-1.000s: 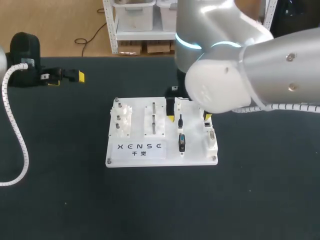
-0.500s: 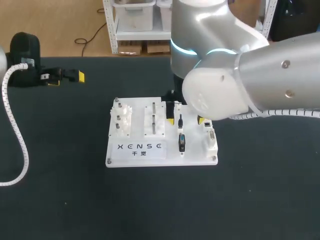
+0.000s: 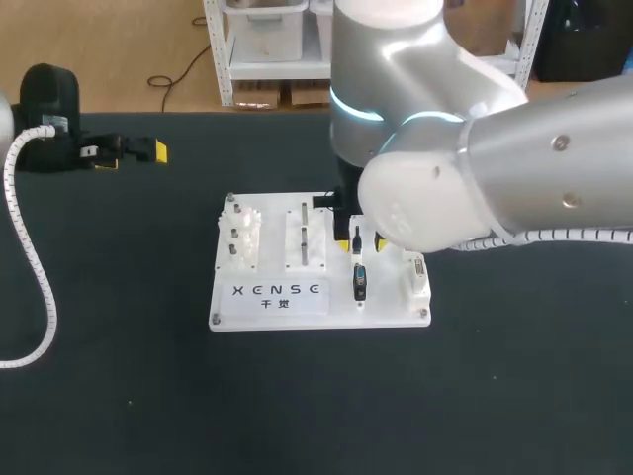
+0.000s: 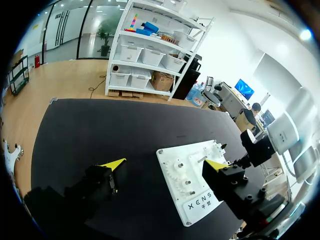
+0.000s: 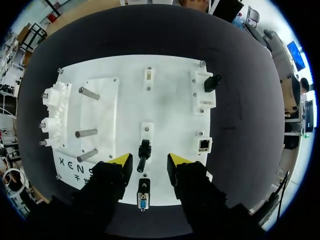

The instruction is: Insert the USB connector, Ethernet cable, and multi-pin plug into their matching sockets one by one.

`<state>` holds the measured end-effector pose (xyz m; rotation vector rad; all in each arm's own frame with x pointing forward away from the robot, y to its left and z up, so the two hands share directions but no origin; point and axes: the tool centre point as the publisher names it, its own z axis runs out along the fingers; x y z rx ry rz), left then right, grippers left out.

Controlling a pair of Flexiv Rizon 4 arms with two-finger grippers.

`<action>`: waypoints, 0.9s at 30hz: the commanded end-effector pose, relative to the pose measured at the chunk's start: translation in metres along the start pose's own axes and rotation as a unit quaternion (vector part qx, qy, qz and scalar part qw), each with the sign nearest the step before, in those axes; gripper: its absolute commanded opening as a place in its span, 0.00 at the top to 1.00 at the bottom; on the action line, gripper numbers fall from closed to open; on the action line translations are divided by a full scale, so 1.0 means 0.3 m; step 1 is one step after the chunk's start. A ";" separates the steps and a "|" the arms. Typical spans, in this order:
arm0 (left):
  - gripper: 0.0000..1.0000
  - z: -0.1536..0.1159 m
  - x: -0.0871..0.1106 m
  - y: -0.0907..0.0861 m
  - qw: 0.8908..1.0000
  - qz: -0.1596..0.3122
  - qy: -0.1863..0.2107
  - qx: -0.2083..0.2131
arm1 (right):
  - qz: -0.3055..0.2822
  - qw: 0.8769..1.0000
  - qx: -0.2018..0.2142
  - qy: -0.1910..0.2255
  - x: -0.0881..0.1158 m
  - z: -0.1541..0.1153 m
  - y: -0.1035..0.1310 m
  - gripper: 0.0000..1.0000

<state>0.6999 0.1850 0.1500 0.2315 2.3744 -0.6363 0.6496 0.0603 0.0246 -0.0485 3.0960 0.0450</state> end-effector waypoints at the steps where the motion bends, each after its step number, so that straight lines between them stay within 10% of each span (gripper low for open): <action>1: 0.00 0.000 0.000 0.000 1.000 0.000 0.000 0.000 | 0.005 1.000 0.002 -0.004 -0.008 0.007 0.008 0.55; 27: 0.00 0.000 0.000 0.000 1.000 0.000 0.000 0.000 | 0.016 1.000 0.007 -0.007 -0.025 0.028 0.016 0.84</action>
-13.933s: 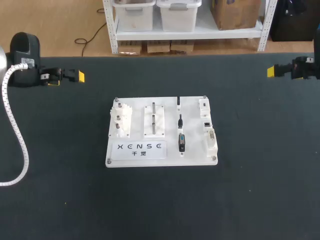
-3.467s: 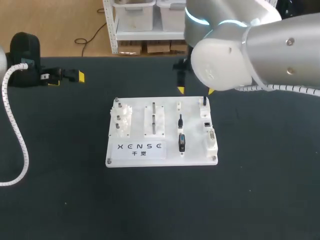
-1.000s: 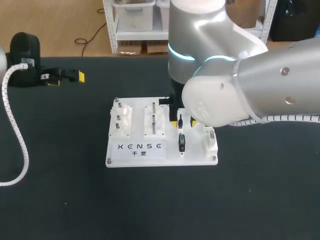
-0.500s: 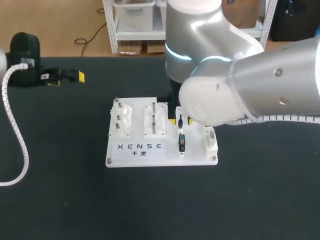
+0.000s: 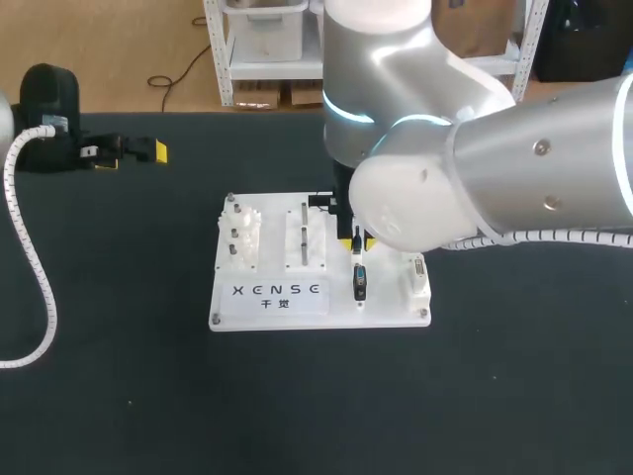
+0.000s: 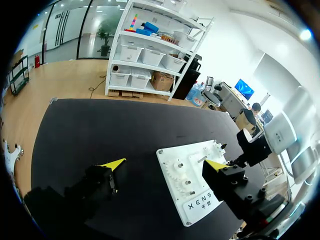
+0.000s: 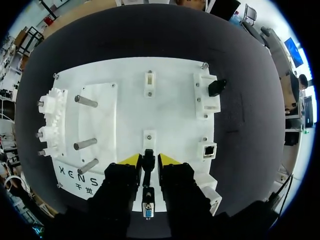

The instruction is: Insert the USB connector, Ethernet cable, and multi-pin plug into their matching sockets one by one.

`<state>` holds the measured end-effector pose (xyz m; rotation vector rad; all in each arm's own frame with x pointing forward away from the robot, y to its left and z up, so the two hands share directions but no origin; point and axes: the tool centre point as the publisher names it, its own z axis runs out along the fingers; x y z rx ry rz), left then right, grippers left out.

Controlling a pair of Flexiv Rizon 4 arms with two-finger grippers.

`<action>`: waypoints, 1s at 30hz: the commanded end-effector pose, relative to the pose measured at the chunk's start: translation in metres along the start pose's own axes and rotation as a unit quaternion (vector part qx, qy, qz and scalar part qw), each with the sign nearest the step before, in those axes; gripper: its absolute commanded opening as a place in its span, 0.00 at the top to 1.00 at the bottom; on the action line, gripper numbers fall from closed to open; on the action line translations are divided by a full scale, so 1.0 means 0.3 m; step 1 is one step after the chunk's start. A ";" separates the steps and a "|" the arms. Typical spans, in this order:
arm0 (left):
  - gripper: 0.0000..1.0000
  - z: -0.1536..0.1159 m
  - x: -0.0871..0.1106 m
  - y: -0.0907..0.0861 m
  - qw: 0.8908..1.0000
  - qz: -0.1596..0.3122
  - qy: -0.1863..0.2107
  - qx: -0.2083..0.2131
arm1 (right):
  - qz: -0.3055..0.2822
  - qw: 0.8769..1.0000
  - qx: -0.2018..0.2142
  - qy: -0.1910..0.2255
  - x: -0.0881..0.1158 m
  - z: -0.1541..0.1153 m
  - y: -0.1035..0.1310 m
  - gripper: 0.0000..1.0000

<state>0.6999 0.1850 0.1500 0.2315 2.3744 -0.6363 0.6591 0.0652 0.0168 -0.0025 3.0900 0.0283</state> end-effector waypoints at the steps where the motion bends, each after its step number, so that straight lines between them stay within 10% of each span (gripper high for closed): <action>1: 0.00 0.000 0.000 0.000 1.000 0.000 0.000 0.000 | 0.001 1.000 0.000 -0.004 0.005 -0.001 0.002 0.85; 7: 0.00 0.000 0.000 0.000 1.000 0.000 0.000 0.000 | 0.000 1.000 -0.002 -0.008 0.009 -0.005 -0.001 1.00; 30: 0.00 0.000 0.000 0.000 1.000 0.000 0.000 0.000 | 0.018 0.999 -0.020 -0.039 0.014 -0.101 -0.090 1.00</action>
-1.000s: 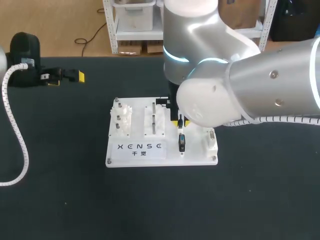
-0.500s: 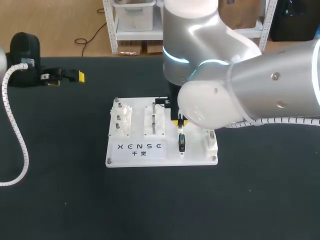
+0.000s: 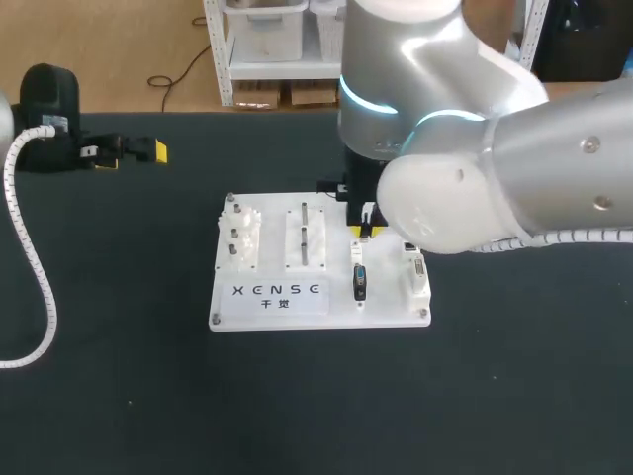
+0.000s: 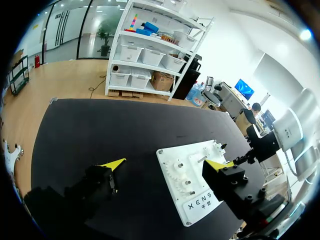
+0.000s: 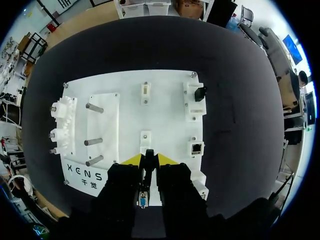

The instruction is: Insert the USB connector, Ethernet cable, and multi-pin plug into their matching sockets one by one.

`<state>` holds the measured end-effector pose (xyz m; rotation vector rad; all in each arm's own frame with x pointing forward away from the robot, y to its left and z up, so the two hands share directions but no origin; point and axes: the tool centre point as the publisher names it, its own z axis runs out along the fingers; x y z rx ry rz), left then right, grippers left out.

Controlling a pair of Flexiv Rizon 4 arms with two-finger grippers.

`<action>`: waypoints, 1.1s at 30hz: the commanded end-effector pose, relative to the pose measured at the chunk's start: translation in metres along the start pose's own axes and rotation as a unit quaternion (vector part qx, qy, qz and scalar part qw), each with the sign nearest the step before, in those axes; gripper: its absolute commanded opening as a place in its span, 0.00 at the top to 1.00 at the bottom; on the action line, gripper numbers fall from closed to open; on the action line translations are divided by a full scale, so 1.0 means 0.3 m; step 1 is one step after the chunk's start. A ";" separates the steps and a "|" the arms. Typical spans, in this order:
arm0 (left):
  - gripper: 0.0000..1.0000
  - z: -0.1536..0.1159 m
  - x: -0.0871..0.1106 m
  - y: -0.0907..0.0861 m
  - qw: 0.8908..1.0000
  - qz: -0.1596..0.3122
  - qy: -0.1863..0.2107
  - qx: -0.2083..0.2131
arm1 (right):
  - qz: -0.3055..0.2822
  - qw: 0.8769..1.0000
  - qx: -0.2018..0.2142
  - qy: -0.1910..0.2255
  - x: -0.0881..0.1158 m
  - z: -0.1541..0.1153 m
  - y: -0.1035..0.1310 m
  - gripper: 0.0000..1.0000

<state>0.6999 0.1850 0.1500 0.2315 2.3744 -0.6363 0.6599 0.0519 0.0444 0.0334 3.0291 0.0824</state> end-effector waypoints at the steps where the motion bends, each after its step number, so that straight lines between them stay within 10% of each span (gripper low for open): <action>1: 0.00 0.000 0.000 0.000 1.000 0.000 0.000 0.000 | 0.008 1.000 -0.002 -0.008 0.020 -0.011 -0.060 1.00; 33: 0.00 0.000 0.000 0.000 1.000 0.000 0.000 0.000 | 0.055 0.998 0.029 0.005 -0.005 0.038 -0.214 1.00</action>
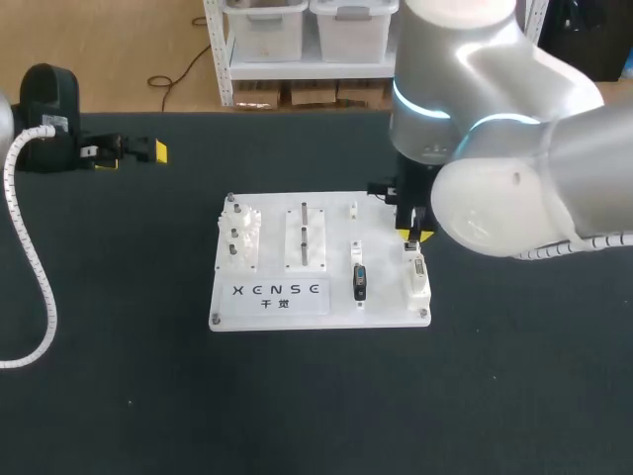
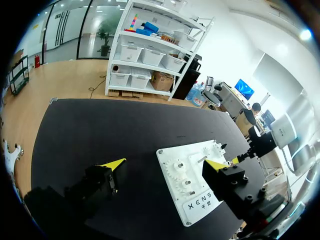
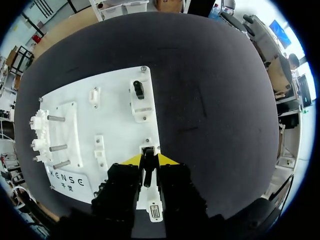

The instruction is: Insert the USB connector, Ethernet cable, and multi-pin plug into their matching sockets one by one.

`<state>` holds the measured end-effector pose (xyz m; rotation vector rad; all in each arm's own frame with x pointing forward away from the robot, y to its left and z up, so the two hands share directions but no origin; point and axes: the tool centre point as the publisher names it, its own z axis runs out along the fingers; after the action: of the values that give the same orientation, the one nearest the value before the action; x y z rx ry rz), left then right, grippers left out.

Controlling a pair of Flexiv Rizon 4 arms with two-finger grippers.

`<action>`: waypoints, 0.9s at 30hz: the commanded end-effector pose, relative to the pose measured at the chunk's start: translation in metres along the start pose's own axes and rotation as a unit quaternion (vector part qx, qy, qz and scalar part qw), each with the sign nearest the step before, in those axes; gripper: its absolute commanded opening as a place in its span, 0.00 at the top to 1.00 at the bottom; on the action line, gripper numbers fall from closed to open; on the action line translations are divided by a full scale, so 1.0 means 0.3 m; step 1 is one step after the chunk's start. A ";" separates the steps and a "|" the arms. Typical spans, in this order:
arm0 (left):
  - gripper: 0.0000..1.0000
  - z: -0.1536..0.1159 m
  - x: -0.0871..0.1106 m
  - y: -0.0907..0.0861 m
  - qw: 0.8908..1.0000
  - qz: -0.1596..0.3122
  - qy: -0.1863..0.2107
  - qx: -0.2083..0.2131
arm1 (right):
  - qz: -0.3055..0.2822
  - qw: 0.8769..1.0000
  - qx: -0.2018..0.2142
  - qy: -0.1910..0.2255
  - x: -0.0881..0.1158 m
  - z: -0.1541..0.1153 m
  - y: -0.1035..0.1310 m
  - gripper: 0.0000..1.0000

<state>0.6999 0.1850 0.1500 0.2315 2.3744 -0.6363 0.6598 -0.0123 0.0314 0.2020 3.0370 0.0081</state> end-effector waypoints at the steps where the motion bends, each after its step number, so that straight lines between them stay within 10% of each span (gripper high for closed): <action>1: 0.00 0.000 0.000 0.000 1.000 0.000 0.000 0.000 | 0.001 1.000 0.002 0.001 -0.005 0.006 0.003 1.00; 27: 0.00 0.000 0.000 0.000 1.000 0.000 0.000 0.000 | 0.010 1.000 0.009 0.013 -0.012 0.043 0.001 1.00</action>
<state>0.6999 0.1850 0.1500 0.2315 2.3744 -0.6363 0.6615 -0.0122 0.0236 0.2335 3.0562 -0.0084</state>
